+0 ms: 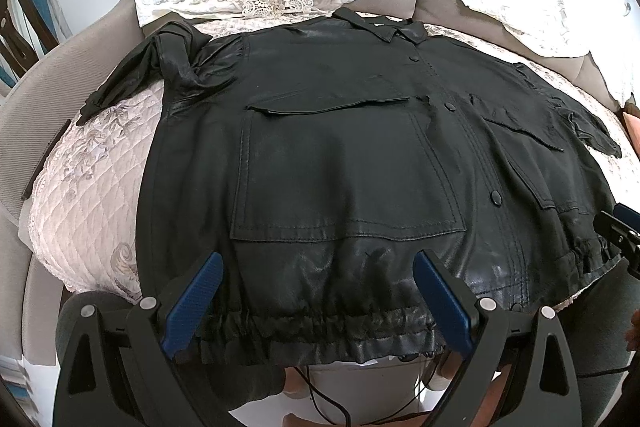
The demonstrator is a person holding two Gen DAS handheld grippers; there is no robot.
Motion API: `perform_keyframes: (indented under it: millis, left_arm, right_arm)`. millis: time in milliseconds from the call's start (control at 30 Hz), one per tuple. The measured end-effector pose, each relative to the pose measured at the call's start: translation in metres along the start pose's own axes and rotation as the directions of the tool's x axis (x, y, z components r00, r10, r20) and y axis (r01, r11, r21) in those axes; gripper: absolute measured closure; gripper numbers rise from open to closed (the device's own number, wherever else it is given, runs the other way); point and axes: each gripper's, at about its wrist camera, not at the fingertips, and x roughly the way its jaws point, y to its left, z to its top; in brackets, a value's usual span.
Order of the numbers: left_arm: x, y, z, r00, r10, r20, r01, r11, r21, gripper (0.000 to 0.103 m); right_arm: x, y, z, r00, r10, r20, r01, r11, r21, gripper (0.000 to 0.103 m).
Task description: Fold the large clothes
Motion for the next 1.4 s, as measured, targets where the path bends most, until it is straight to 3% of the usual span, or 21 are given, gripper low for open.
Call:
perform_keyframes:
  millis: [533,767,967,1133,1233,1400]
  left_arm:
    - [0.011,0.009,0.006,1.000,0.016,-0.003,-0.016,1.000,-0.017,0.006]
    - [0.012,0.022,0.007,1.000,-0.027,0.011,0.028,0.997,-0.070,0.006]
    - [0.015,0.037,0.014,0.999,-0.007,0.040,0.011,0.996,-0.092,0.006]
    - [0.013,0.069,0.032,0.996,0.031,0.087,-0.018,0.989,-0.146,0.006]
    - [0.015,0.097,0.049,0.995,0.012,0.103,0.007,0.983,-0.183,0.006]
    - [0.024,0.158,0.077,0.988,0.059,0.144,-0.013,0.953,-0.302,0.006]
  right_arm:
    - [0.007,0.008,0.014,1.000,0.017,0.003,-0.017,1.000,-0.007,0.023]
    - [0.012,0.016,0.021,0.999,0.035,0.012,-0.035,0.999,-0.019,0.023]
    - [0.016,0.027,0.030,0.997,0.071,0.037,-0.070,0.997,-0.032,0.023]
    - [0.025,0.041,0.042,0.994,0.101,0.035,-0.099,0.993,-0.065,0.023]
    - [0.030,0.050,0.050,0.994,0.096,0.043,-0.092,0.991,-0.093,0.023]
    - [0.037,0.058,0.062,0.993,0.108,0.047,-0.103,0.989,-0.102,0.023]
